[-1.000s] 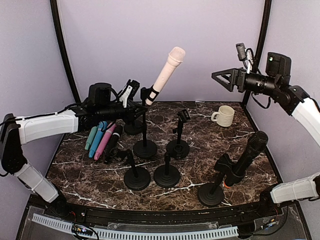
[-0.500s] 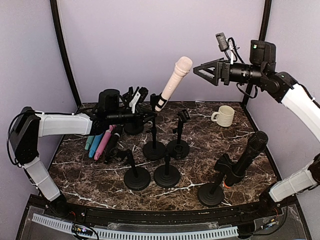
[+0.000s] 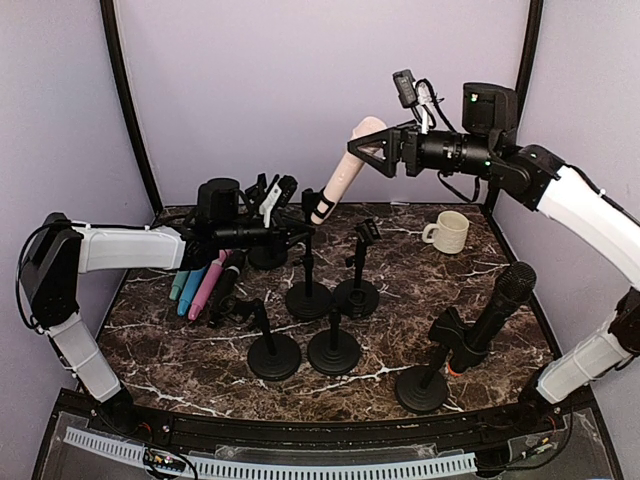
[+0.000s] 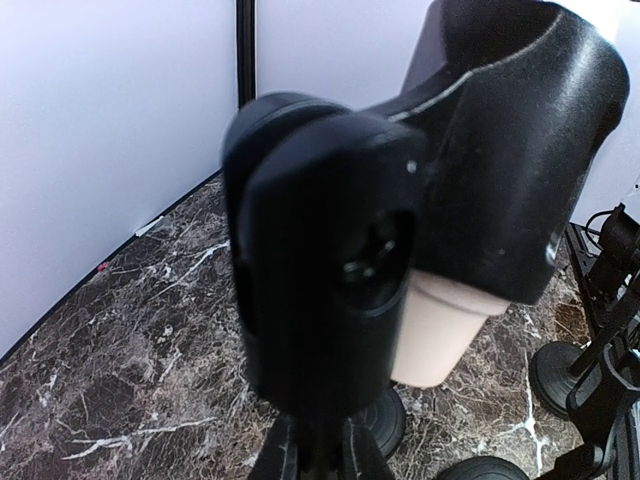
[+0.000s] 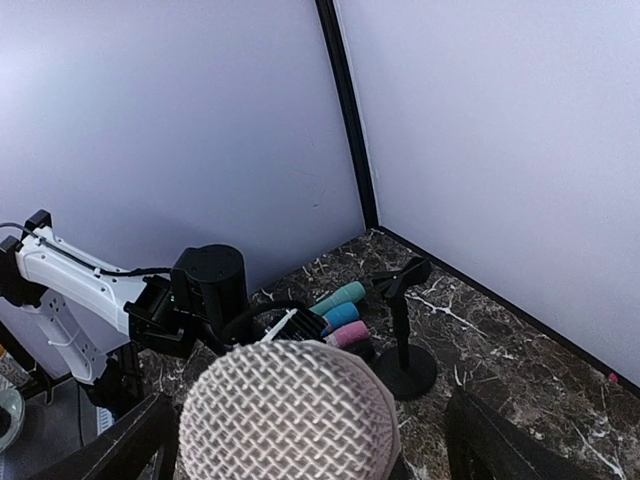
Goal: Remove the microphone from the stand
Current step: Place the microphone stand with the microphone at the center of the board.
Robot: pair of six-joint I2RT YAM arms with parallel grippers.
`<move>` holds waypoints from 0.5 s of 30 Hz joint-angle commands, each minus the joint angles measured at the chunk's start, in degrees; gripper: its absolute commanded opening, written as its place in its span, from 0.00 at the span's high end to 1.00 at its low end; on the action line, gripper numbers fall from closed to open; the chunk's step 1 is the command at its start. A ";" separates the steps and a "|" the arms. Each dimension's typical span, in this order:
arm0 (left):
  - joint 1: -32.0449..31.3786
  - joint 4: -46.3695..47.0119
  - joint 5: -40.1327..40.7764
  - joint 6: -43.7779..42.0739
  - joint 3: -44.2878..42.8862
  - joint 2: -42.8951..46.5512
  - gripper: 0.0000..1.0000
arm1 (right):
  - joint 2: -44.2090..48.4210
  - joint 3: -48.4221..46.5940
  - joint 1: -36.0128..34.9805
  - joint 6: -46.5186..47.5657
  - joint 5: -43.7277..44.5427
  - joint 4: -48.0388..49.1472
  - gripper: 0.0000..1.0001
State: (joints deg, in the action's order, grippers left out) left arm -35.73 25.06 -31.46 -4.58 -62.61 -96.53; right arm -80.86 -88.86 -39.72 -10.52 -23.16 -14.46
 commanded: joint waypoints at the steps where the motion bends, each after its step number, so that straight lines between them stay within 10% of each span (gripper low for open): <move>1: 0.23 1.69 -0.92 -0.58 -1.22 1.14 1.00 | 0.42 -0.13 -1.66 -2.96 3.99 8.95 0.11; 15: 0.17 1.34 0.02 -0.97 -0.25 2.75 0.92 | -0.98 0.18 -3.20 -3.21 8.98 8.34 0.22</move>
State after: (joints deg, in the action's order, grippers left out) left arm -35.73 25.04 -31.18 -4.91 -62.59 -96.53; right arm -80.95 -88.79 -42.09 -13.61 -16.01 -7.38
